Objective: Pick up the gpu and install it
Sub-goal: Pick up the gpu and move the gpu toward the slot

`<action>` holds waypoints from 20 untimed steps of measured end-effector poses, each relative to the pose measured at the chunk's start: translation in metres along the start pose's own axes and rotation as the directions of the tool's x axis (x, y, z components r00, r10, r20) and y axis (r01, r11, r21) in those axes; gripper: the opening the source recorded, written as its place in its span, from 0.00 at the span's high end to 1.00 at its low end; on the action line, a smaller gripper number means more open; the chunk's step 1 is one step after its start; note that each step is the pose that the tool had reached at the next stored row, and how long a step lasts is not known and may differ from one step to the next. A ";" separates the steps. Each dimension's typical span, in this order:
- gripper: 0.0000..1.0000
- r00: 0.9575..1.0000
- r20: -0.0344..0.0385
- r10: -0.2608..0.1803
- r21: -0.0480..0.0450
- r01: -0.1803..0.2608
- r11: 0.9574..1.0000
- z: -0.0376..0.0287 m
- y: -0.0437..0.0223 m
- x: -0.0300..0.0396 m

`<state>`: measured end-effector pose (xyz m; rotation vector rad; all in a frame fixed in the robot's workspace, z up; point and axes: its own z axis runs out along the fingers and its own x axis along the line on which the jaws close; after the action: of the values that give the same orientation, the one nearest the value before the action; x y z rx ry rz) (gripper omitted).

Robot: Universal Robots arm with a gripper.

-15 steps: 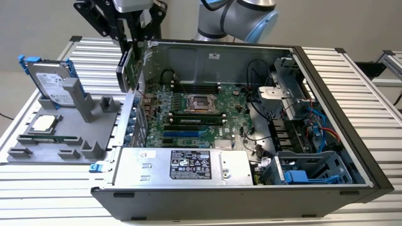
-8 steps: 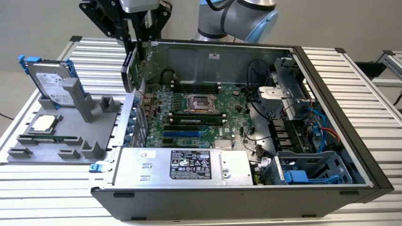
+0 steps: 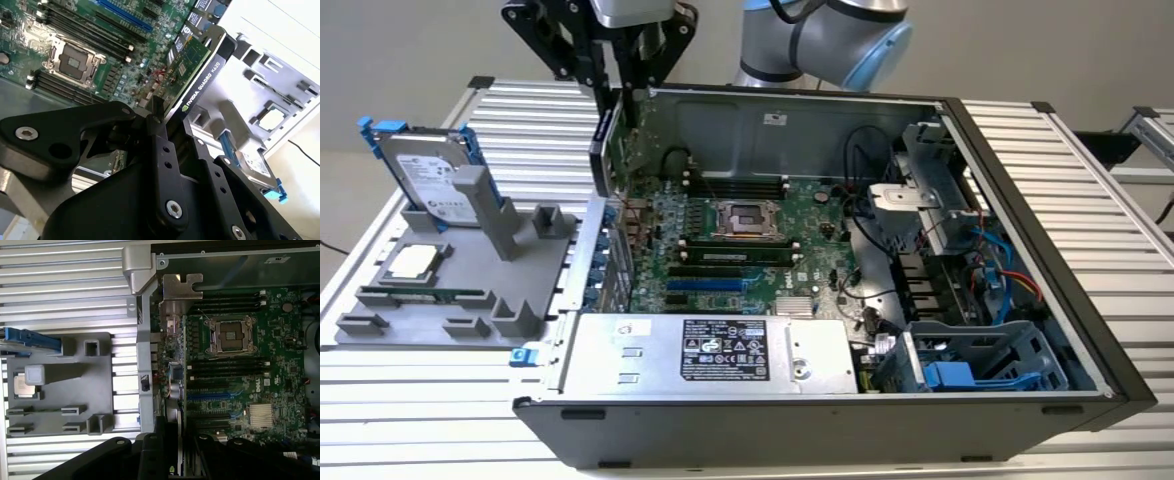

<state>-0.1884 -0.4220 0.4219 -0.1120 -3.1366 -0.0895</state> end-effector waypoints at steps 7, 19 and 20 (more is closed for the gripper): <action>1.00 1.000 0.000 0.000 0.000 0.000 1.000 0.0001 0.0005 -0.0077; 1.00 1.000 0.000 0.000 0.000 0.000 1.000 0.0001 0.0016 -0.0227; 1.00 1.000 0.000 0.000 0.000 0.000 1.000 0.0000 0.0017 -0.0240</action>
<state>-0.1644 -0.4220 0.4218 -0.1120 -3.1366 -0.0896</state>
